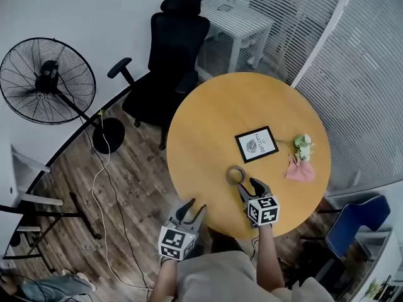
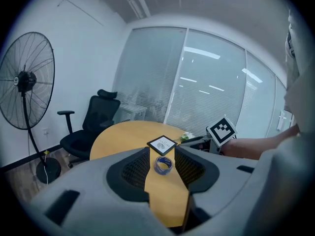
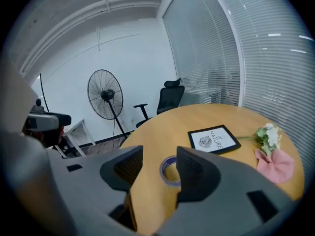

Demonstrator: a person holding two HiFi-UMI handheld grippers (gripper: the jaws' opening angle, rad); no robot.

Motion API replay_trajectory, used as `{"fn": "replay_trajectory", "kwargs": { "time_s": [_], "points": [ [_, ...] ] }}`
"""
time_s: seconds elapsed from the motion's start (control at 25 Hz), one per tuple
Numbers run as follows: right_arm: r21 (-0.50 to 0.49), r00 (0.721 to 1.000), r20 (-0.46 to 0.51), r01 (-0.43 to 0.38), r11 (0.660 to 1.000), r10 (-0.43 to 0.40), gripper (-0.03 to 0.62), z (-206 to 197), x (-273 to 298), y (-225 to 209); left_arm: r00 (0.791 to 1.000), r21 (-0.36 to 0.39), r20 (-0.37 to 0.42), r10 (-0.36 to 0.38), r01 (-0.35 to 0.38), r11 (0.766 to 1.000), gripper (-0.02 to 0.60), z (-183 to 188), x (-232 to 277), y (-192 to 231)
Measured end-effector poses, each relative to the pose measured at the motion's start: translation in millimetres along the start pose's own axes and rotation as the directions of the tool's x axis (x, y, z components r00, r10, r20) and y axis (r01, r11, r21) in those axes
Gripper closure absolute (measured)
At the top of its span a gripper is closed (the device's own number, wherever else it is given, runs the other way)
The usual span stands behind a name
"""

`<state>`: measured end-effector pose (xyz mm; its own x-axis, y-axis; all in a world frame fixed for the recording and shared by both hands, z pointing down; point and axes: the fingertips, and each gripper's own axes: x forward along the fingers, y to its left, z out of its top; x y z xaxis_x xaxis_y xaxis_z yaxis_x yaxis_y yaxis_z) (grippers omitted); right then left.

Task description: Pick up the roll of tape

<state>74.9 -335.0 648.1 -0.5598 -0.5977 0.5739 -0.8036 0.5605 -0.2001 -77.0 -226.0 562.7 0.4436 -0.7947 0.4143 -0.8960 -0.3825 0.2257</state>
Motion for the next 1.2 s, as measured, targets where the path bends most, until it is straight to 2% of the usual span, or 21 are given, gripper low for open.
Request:
{"fn": "replay_trajectory", "kwargs": {
  "time_s": [0.44,0.68,1.0,1.2],
  "points": [
    [0.030,0.988,-0.154,-0.018,0.999,0.023,0.387,-27.1,71.4,-64.8,0.995,-0.023,-0.087,0.046,-0.048,0.999,0.423,-0.7,68.1,13.5],
    [0.015,0.967,-0.249,-0.043,0.999,0.045,0.387,-54.5,94.7,-66.0,0.990,-0.060,-0.129,0.049,-0.057,0.997,0.423,-12.2,87.5,18.5],
    [0.031,0.948,-0.315,-0.038,0.999,0.045,0.388,-79.1,118.3,-73.3,0.984,-0.091,-0.173,0.053,-0.069,0.993,0.423,-33.1,98.8,11.8],
    [0.002,0.937,-0.346,-0.038,0.999,0.036,0.399,-87.8,125.1,-69.6,0.983,-0.112,-0.173,0.066,-0.086,0.990,0.423,-38.1,103.1,14.5]
  ]
}}
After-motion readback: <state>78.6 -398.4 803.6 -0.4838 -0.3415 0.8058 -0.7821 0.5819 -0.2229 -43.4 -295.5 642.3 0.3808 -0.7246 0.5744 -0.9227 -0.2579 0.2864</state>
